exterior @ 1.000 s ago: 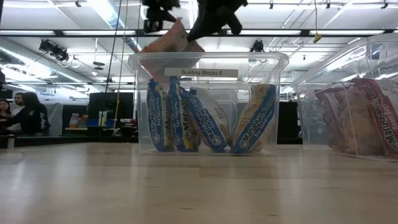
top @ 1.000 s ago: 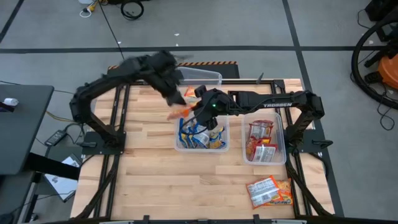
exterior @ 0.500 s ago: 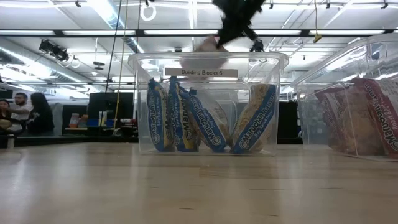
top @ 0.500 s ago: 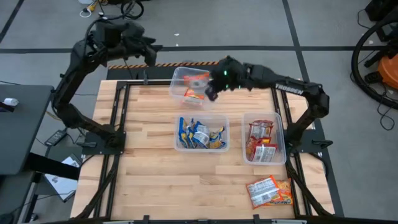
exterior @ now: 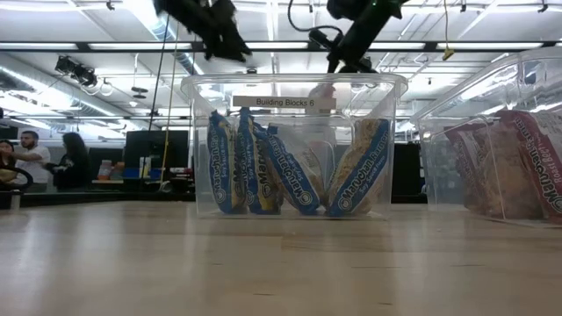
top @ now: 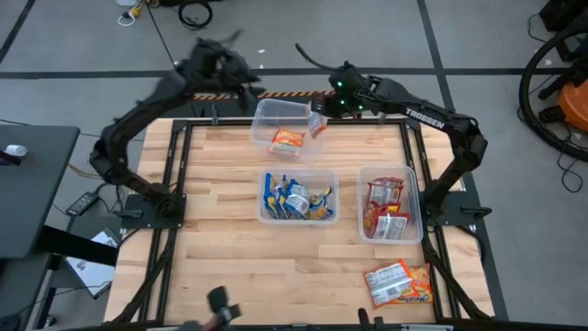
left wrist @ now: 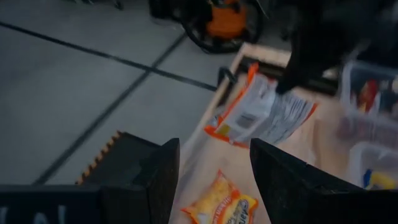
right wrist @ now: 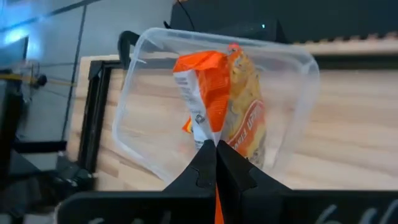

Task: Sort Maruchan noodles
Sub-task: Put the orange noodle pack into the top transparent bin

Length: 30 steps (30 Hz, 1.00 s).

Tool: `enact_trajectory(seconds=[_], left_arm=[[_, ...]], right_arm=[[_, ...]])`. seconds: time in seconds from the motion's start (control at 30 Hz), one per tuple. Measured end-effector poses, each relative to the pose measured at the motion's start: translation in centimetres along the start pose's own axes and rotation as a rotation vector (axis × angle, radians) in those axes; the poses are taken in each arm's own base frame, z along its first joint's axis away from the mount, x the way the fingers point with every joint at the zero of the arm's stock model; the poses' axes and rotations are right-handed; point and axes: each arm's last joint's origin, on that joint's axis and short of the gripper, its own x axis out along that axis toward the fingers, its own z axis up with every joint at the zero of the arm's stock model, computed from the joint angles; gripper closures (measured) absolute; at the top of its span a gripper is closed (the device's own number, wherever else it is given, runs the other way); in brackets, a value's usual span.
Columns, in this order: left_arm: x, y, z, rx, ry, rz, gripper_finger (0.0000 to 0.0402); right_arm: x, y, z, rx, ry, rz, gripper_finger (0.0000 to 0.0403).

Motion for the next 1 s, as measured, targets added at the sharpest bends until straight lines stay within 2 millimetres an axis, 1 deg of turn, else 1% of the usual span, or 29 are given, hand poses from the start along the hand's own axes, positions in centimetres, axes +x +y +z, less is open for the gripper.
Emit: enact_trajectory(seconds=[0.1, 0.27, 0.37, 0.47, 0.6, 0.77, 0.87, 1.0], left_arm=[[3.4, 0.0, -2.3, 0.047, 0.040, -0.029, 0.0200], [7.9, -0.1, -4.8, 0.061, 0.140, -0.078, 0.0201], [9.8, -0.4, -5.6, 0.122, 0.164, -0.101, 0.0207], [11.3, -0.6, -6.7, 0.150, 0.205, -0.120, 0.0216], [12.8, -0.1, -8.0, 0.110, 0.253, -0.115, 0.0225], [14.1, 0.2, -9.6, 0.130, 0.315, -0.142, 0.0230], [14.5, 0.1, -10.0, 0.163, 0.327, -0.160, 0.0230], [14.4, 0.1, -10.5, 0.201, 0.370, -0.176, 0.0230]], right_arm=[[0.9, 0.1, -0.5, 0.062, 0.009, -0.025, 0.0400], [2.9, 0.4, -0.7, 0.168, 0.011, -0.026, 0.0400], [4.2, 0.7, -0.6, 0.201, -0.004, -0.006, 0.0400], [5.2, 0.4, -0.9, 0.204, -0.011, -0.060, 0.0400], [6.0, -0.4, -1.1, 0.214, -0.031, -0.161, 0.0400], [6.3, -0.4, -1.3, 0.227, -0.035, -0.171, 0.0397], [6.8, -0.5, -1.4, 0.227, -0.022, -0.180, 0.0396], [7.7, -0.9, -1.7, 0.220, -0.009, -0.223, 0.0395]])
